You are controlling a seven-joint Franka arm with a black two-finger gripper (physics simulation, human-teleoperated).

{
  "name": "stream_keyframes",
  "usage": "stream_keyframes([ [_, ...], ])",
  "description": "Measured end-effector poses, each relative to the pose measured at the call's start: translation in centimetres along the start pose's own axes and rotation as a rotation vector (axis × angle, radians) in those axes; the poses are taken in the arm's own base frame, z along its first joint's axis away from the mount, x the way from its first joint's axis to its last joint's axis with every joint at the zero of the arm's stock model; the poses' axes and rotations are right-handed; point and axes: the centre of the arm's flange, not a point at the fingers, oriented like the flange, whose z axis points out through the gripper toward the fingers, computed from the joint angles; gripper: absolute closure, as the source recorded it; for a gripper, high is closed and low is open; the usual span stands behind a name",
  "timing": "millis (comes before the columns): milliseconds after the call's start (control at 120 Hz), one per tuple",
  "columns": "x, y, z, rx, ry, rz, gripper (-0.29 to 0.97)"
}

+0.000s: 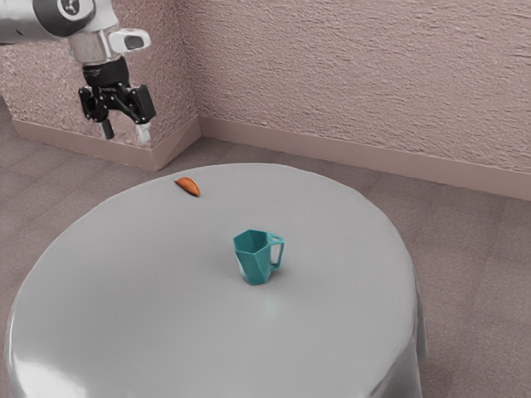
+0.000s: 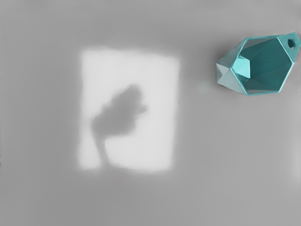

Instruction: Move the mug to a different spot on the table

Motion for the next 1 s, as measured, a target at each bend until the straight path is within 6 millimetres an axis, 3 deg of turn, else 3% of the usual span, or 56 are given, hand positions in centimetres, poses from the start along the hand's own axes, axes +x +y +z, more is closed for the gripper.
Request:
stream_keyframes([
  [67, -0.1, -0.2, -0.4, 0.005, 0.031, 0.012, 0.02],
  [133, -1.4, 0.2, -0.4, 0.017, 0.056, 0.028, 0.02],
  [250, -2.9, 2.2, 3.5, 0.028, 0.052, 0.081, 0.02],
  [300, -2.8, 5.6, 5.5, 0.034, 0.047, 0.151, 0.02],
  [458, -3.8, 20.0, 11.3, 0.047, 0.045, 0.445, 0.02],
  [558, -4.1, 27.2, 14.6, 0.033, 0.047, 0.597, 0.02],
  [600, -3.8, 29.1, 15.6, 0.031, 0.051, 0.641, 0.02],
  [633, -2.5, 29.0, 16.2, 0.028, 0.056, 0.643, 0.03],
  [700, 1.2, 25.1, 17.2, 0.023, 0.064, 0.585, 0.03],
  [750, 3.1, 23.9, 18.1, 0.021, 0.067, 0.572, 0.02],
  [850, 5.1, 24.7, 21.1, 0.041, 0.048, 0.615, 0.02],
  [1000, 9.0, 26.4, 22.3, 0.054, 0.081, 0.666, 0.02],
])
